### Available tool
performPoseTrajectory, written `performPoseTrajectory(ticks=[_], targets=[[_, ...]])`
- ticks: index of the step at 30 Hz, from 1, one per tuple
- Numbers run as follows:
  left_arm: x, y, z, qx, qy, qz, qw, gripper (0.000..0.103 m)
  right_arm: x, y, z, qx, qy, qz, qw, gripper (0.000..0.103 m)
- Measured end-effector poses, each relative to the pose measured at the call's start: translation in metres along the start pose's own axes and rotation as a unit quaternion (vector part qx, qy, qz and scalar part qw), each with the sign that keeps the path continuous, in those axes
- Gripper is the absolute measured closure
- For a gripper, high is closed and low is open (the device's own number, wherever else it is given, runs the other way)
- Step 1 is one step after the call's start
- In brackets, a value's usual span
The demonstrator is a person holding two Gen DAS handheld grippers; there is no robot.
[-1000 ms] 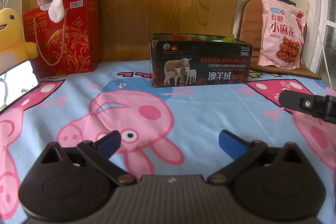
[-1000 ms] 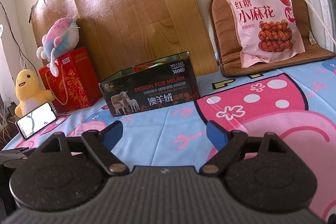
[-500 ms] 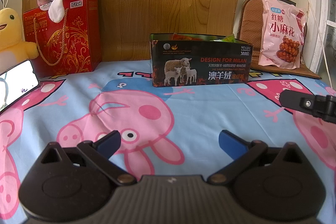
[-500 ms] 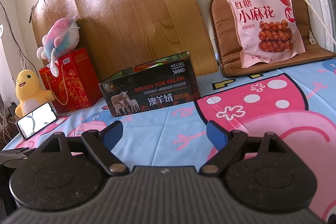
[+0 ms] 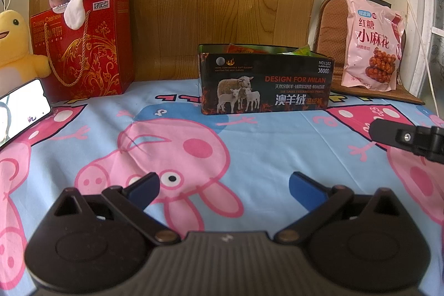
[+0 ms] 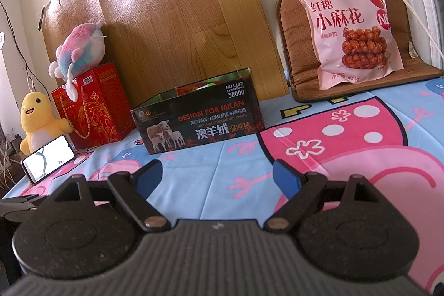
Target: Organize snacks
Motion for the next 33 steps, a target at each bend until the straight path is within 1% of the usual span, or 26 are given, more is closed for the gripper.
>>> performPoseTrajectory(ticks=[20,30,33], targets=[[0.001,0.001,-0.001,0.0,-0.003,-0.004,1.0,0.0,0.0,0.0,0.0,0.001,0.0,0.0,1.0,0.014],[-0.005,0.009,-0.008,-0.024,-0.029,-0.019,0.9991,0.0,-0.002,-0.001,-0.004,-0.005,-0.008,0.003,1.0,0.014],[-0.01,0.012,-0.003,-0.025,-0.033,-0.013,0.9991,0.0,-0.001,-0.003,-0.003,-0.004,-0.012,0.002,1.0,0.014]])
Point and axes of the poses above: each gripper's, at about its wrist camera, not at the fingertips, and y roughly the way its jaws point, z to its right, x to its underside, the point moved 10 cm from there along y, roughly the way its jaws point, and after that the axes turned 12 degrees about -y, right-handed, at the moved point
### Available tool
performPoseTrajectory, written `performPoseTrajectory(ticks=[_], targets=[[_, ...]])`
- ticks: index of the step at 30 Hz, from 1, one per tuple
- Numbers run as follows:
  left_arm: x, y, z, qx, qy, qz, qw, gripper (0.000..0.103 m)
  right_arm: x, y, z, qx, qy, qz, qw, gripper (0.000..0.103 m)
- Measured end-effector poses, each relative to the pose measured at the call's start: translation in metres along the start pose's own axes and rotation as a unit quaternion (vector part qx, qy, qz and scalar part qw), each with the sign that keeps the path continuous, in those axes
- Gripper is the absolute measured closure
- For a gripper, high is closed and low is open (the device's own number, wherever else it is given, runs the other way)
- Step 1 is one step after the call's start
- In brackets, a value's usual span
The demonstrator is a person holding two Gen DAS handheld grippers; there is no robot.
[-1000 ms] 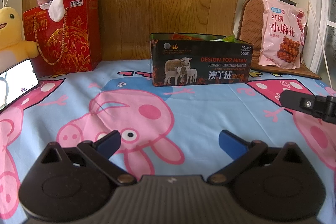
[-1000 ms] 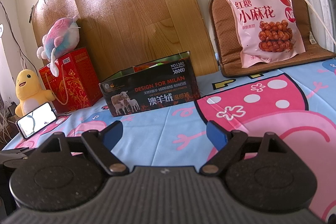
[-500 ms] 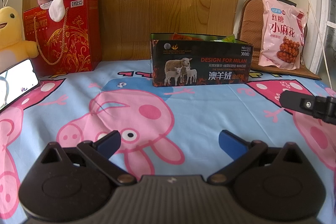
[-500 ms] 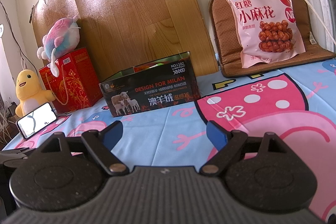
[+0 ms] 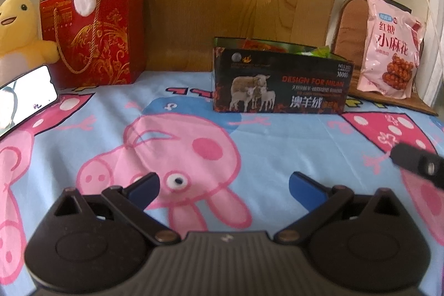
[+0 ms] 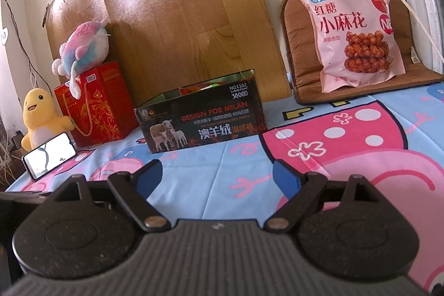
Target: Organize snacks
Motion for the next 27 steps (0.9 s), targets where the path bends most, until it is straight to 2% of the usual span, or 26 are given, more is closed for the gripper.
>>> performPoseTrajectory(ticks=[7,9,10,13,15,19,22,25,26,27], targets=[[-0.025,0.009,0.023,-0.004,0.023,0.049,0.9985,0.0,0.003,-0.006,-0.001,-0.003,-0.003,0.001,1.0,0.014],[-0.02,0.019,0.019,-0.014,0.024,0.042,0.9987,0.0,0.003,-0.005,0.0,-0.001,0.0,0.0,1.0,0.014],[-0.017,0.024,0.017,-0.015,0.019,0.02,0.9995,0.0,0.003,-0.005,0.001,0.001,0.0,-0.001,1.0,0.014],[-0.02,0.019,0.012,0.002,-0.001,0.03,0.9996,0.0,0.003,-0.002,0.0,0.0,-0.004,-0.01,1.0,0.014],[-0.02,0.022,0.012,0.009,-0.003,0.021,0.9997,0.0,0.0,0.005,0.001,-0.001,-0.011,-0.021,1.0,0.014],[-0.022,0.024,0.007,0.002,-0.017,0.023,0.9996,0.0,-0.018,0.021,0.006,0.008,-0.029,-0.03,0.999,0.014],[-0.023,0.023,0.003,-0.002,-0.024,0.028,0.9993,0.0,-0.027,0.033,0.006,0.018,-0.052,-0.019,0.998,0.014],[-0.023,0.021,0.004,-0.005,-0.019,0.035,0.9992,0.0,-0.015,0.042,0.004,0.013,-0.045,-0.015,0.999,0.014],[-0.023,0.02,0.006,-0.005,-0.014,0.037,0.9992,0.0,-0.01,0.046,0.003,0.008,-0.043,-0.034,0.998,0.015],[-0.023,0.02,0.007,-0.005,-0.011,0.038,0.9992,0.0,-0.011,0.045,0.004,0.005,-0.039,-0.032,0.999,0.014]])
Point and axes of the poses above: each gripper's, at about its wrist camera, not at the fingertips, and y roughly the way its jaws point, z to its right, x to its underside, the point moved 10 cm from there along y, roughly the way its jaws point, and after that the axes turned 12 degrees about -y, right-handed, at the moved point
